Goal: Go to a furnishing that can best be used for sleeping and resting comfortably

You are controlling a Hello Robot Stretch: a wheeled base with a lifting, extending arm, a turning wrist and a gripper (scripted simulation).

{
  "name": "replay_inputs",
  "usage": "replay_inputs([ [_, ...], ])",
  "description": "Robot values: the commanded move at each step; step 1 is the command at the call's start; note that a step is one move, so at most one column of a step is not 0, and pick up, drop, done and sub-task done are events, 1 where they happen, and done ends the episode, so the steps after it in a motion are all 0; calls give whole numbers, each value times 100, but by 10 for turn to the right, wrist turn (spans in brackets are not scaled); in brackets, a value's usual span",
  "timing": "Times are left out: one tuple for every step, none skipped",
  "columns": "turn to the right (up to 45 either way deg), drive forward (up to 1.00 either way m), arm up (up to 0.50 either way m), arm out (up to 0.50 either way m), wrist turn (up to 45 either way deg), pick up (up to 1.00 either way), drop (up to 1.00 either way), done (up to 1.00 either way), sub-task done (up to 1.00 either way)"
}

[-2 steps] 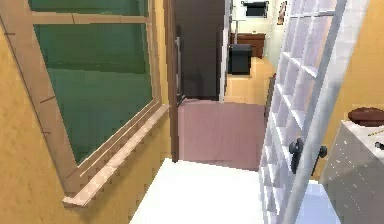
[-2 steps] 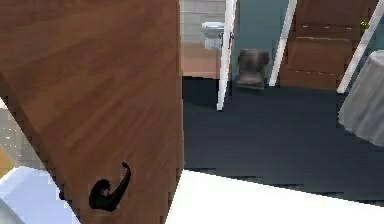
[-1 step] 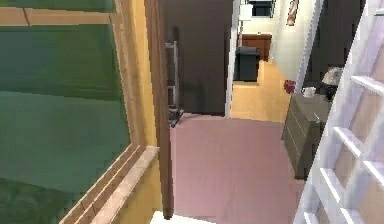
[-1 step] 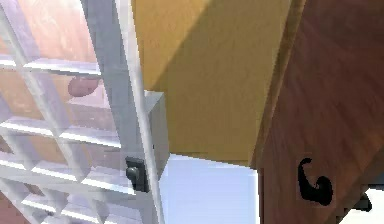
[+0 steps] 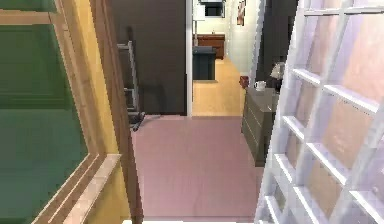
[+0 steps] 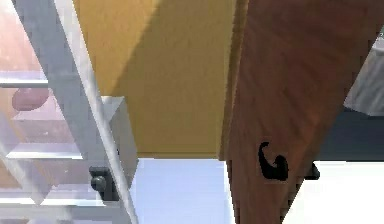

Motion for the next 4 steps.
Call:
replay_inputs([
  [0, 100, 0, 0, 0, 0, 0, 0, 0],
  [90, 0, 0, 0, 0, 0, 0, 0, 0],
  [0, 35, 0, 0, 0, 0, 0, 0, 0],
  [-450, 0, 0, 0, 0, 0, 0, 0, 0],
])
